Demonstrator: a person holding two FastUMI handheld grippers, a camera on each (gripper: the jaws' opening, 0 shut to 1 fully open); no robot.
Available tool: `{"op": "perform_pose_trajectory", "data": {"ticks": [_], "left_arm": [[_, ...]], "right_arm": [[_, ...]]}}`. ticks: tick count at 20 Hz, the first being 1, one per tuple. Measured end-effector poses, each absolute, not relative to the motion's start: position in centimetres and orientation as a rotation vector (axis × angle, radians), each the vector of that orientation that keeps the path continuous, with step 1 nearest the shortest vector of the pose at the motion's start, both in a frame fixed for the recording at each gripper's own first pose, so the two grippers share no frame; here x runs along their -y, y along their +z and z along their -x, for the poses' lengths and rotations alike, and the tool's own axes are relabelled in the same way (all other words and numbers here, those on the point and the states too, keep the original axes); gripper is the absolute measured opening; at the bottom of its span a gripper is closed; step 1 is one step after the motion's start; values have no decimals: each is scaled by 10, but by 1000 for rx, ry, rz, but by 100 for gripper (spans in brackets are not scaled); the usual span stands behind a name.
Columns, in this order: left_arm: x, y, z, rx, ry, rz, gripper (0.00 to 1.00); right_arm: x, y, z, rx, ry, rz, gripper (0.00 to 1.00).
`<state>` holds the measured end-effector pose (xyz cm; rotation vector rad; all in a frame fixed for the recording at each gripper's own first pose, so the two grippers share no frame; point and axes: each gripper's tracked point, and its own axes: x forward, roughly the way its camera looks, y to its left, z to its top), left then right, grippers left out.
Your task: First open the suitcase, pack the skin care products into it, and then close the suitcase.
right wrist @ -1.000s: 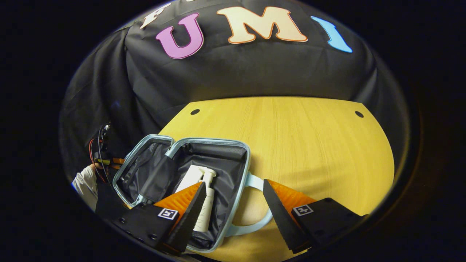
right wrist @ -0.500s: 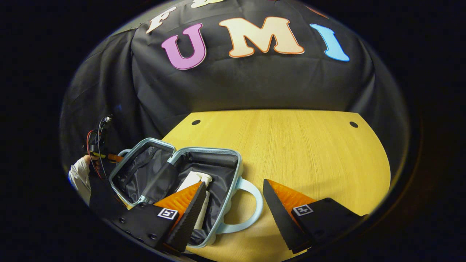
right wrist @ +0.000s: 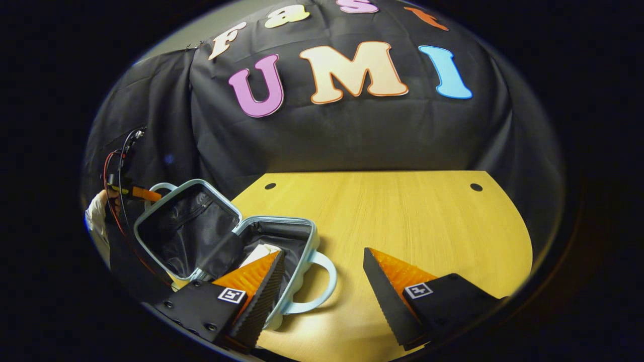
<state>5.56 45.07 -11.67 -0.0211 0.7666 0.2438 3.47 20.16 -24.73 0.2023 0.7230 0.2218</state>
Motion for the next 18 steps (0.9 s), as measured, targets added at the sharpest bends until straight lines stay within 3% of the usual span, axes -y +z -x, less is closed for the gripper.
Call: {"op": "perform_pose_trajectory", "data": {"ticks": [1, 3, 4, 5, 18], "left_arm": [[-438, -105, -56, -751, 232, -1, 0], [-409, -87, -57, -731, 198, -39, 0], [-397, -80, -59, -716, 181, -57, 0], [-383, -72, -61, -705, 164, -64, 0], [-192, -46, -79, -622, -138, 47, 0]], "right_arm": [[-194, -244, -31, -715, 217, -212, 94], [-180, -239, -24, -703, 207, -219, 98], [-172, -238, -20, -699, 202, -222, 94], [-168, -238, -16, -698, 201, -233, 98], [-99, -217, 14, -655, 167, -260, 98]]}}
